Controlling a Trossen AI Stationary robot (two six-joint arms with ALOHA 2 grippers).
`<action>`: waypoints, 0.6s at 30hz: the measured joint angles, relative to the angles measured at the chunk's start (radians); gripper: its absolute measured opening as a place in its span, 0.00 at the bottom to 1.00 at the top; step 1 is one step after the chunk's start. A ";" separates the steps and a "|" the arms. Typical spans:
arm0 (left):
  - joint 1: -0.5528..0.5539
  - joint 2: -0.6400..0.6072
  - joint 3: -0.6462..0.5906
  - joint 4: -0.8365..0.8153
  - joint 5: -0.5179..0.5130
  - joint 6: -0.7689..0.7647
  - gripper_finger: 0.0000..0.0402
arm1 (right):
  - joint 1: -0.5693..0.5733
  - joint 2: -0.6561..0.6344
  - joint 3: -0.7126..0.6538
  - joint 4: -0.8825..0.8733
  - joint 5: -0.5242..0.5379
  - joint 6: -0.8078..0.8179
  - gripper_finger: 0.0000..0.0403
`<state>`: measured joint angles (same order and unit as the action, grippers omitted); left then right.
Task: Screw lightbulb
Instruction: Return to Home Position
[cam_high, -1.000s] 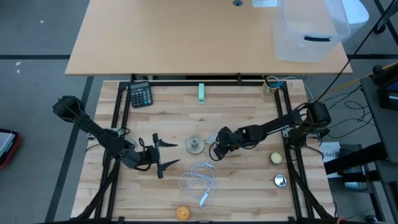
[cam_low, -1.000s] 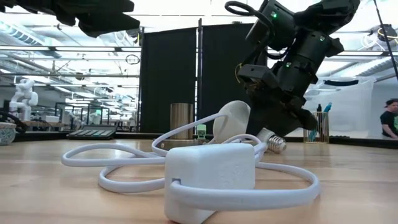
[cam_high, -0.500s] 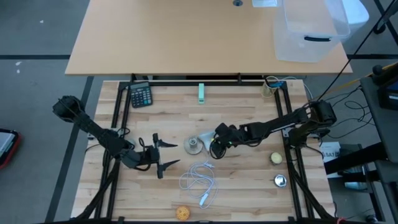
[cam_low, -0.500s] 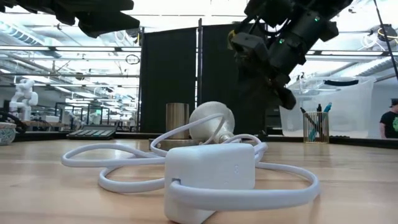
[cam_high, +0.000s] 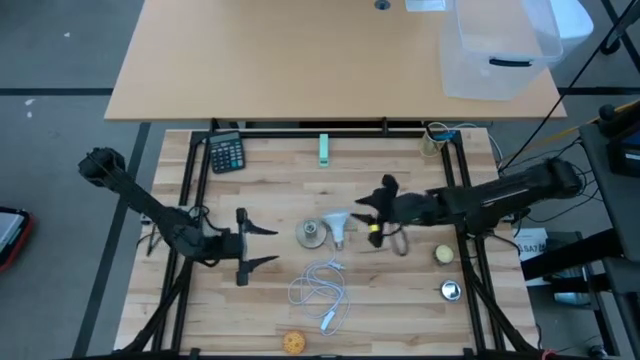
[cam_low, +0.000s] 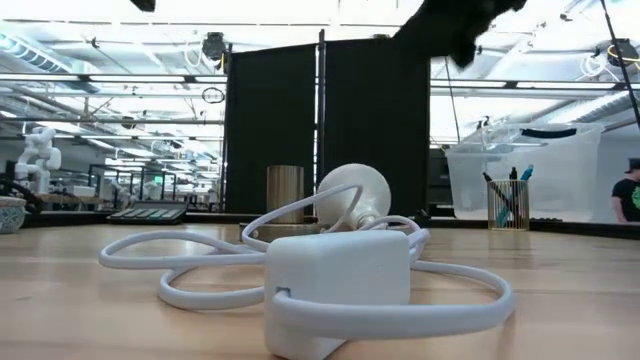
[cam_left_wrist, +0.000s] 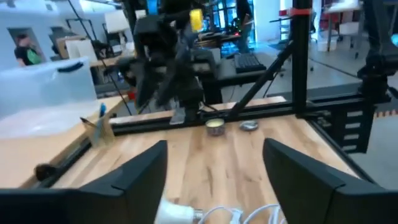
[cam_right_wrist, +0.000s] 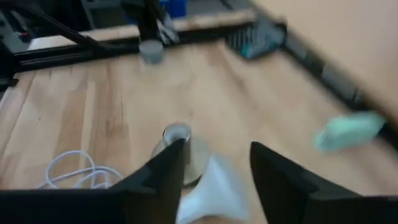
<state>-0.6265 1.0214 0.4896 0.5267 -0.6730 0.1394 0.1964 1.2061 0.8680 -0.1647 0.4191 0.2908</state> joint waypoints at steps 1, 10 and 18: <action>-0.002 -0.032 0.000 -0.034 0.004 0.014 0.64 | 0.007 -0.035 0.000 -0.008 0.009 -0.054 0.38; -0.003 -0.329 0.000 -0.356 -0.022 0.107 0.15 | 0.100 -0.279 0.000 -0.137 0.181 -0.342 0.02; -0.003 -0.585 0.000 -0.613 -0.026 0.095 0.01 | 0.173 -0.479 -0.117 -0.119 0.193 -0.409 0.00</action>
<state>-0.6300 0.4361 0.4900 -0.0860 -0.6993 0.2341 0.3698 0.7276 0.7512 -0.2836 0.6117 -0.1183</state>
